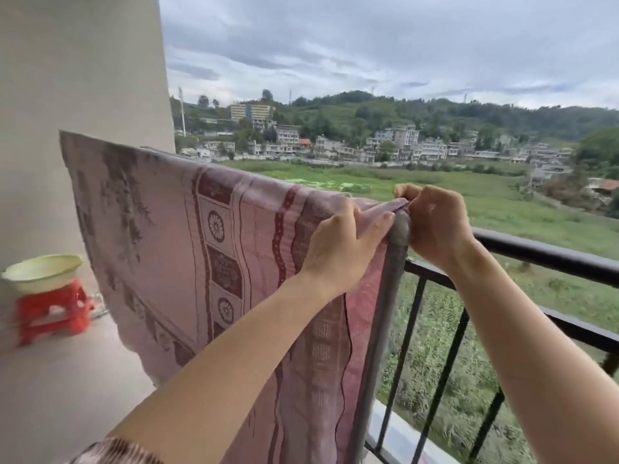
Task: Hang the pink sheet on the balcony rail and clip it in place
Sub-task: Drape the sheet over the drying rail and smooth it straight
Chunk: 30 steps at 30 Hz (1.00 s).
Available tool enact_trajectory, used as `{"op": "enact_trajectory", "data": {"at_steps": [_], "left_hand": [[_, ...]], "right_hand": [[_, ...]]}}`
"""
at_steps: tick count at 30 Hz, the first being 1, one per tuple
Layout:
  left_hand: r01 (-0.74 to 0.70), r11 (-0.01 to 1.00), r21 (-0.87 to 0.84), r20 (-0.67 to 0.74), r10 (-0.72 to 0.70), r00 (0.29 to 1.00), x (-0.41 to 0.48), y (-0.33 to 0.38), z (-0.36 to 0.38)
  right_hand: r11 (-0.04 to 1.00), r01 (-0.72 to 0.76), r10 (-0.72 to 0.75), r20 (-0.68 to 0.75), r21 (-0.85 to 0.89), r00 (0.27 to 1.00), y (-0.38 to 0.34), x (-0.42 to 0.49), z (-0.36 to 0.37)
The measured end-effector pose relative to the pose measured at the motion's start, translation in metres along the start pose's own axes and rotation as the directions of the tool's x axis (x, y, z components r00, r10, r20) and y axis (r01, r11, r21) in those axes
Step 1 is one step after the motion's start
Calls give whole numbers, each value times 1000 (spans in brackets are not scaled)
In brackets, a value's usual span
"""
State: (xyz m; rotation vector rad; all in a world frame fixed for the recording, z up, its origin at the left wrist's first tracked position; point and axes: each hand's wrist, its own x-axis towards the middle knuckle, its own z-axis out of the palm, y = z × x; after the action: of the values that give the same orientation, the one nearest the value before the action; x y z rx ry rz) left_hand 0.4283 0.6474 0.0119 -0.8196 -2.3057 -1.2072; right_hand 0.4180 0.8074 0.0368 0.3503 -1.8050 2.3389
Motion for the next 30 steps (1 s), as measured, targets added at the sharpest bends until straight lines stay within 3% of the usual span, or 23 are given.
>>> {"op": "enact_trajectory", "data": {"at_steps": [5, 7, 10, 12, 15, 18, 20, 22, 25, 28, 30], "left_hand": [[-34, 973, 227, -42, 45, 998, -8, 11, -3], [-102, 941, 321, -91, 138, 986, -11, 20, -2], [-126, 883, 452, -97, 189, 977, -22, 23, 6], [-108, 874, 475, -81, 166, 983, -27, 21, 12], [-44, 929, 368, -125, 96, 988, -26, 17, 19], [49, 960, 275, -191, 5, 982, -20, 15, 24], [70, 962, 265, -204, -15, 979, -17, 14, 27], [30, 975, 221, -220, 20, 975, -20, 12, 31], [-155, 973, 169, -155, 181, 971, -29, 11, 34], [-186, 946, 264, -106, 220, 970, -32, 11, 37], [-148, 938, 312, -100, 188, 977, -30, 11, 38]], "right_hand": [[967, 213, -226, -86, -140, 970, -5, 2, 1], [858, 372, -433, -110, -353, 895, -4, -3, 1], [592, 508, -677, -44, -625, 735, 11, -25, -5], [483, 477, -717, -19, -734, 697, 22, -35, -12], [409, 435, -725, 4, -802, 689, 36, -35, -26], [401, 370, -693, -13, -838, 720, 44, -32, -33], [446, 294, -598, -37, -845, 801, 48, -30, -35], [495, 207, -455, -49, -844, 889, 56, -27, -38], [651, 85, -244, -102, -755, 964, 62, -28, -42], [730, 1, -54, -57, -684, 997, 61, -35, -43], [728, 12, -68, -55, -686, 996, 59, -39, -45]]}}
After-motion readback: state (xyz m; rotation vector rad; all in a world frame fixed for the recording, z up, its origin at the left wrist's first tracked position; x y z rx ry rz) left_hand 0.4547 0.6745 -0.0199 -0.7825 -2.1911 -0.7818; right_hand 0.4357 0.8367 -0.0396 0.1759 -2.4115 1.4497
